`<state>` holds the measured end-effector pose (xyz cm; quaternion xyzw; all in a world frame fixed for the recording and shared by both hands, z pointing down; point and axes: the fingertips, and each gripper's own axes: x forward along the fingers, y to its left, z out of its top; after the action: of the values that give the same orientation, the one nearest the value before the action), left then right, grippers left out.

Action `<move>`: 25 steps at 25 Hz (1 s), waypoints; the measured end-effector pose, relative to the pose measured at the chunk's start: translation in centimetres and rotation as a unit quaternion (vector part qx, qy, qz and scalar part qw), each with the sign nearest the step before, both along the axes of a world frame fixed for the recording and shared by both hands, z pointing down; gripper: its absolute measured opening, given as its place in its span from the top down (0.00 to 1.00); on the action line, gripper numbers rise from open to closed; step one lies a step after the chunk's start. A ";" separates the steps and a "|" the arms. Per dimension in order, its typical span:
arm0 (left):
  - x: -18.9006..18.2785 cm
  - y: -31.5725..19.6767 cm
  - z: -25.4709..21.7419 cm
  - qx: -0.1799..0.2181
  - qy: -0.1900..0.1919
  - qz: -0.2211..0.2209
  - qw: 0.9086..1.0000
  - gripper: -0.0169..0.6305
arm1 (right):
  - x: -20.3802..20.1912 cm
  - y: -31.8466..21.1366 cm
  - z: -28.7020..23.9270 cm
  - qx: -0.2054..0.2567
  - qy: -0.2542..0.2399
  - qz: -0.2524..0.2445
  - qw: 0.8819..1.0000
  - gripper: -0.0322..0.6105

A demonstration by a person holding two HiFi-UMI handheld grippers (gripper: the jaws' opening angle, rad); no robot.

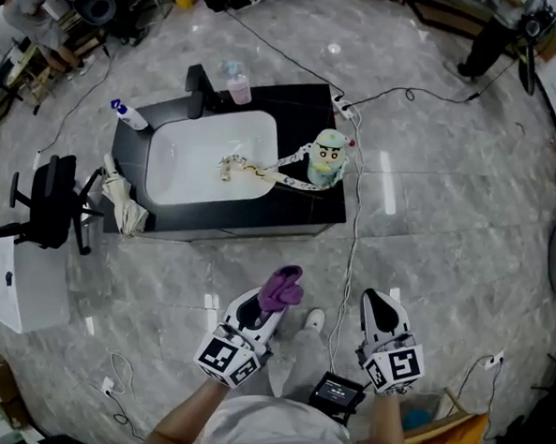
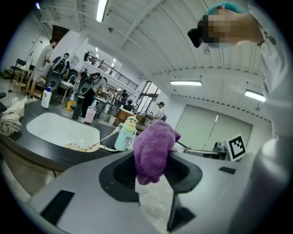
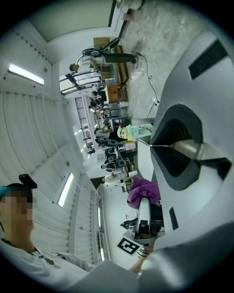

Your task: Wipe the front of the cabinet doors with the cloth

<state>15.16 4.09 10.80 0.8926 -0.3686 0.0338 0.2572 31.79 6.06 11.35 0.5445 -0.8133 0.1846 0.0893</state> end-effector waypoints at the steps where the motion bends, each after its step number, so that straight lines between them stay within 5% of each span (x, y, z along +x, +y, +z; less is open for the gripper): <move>1: -0.4 -0.2 0.6 0.001 -0.002 0.019 1.000 0.75 | -0.9 0.1 0.6 -0.004 -0.010 0.008 1.000 0.90; 4: -1.7 -0.3 3.2 -0.005 -0.025 0.070 0.997 0.75 | -3.4 1.5 3.8 -0.024 -0.033 0.025 0.999 0.90; 9: -1.5 -2.1 8.9 -0.021 -0.053 0.076 0.995 0.75 | -4.0 2.2 11.8 -0.067 -0.032 0.010 0.997 0.90; 19: 8.9 -2.6 22.8 -0.055 -0.040 0.081 0.994 0.75 | 1.2 -0.6 22.3 -0.076 -0.013 -0.057 0.995 0.90; 25: 12.4 -6.6 29.1 -0.048 -0.033 0.032 0.998 0.75 | 2.5 -0.4 28.3 -0.086 -0.003 -0.090 0.992 0.90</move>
<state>27.53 -2.49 39.88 0.8890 -0.3463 0.0887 0.2862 34.32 5.71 39.62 0.4588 -0.8404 0.2466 0.1500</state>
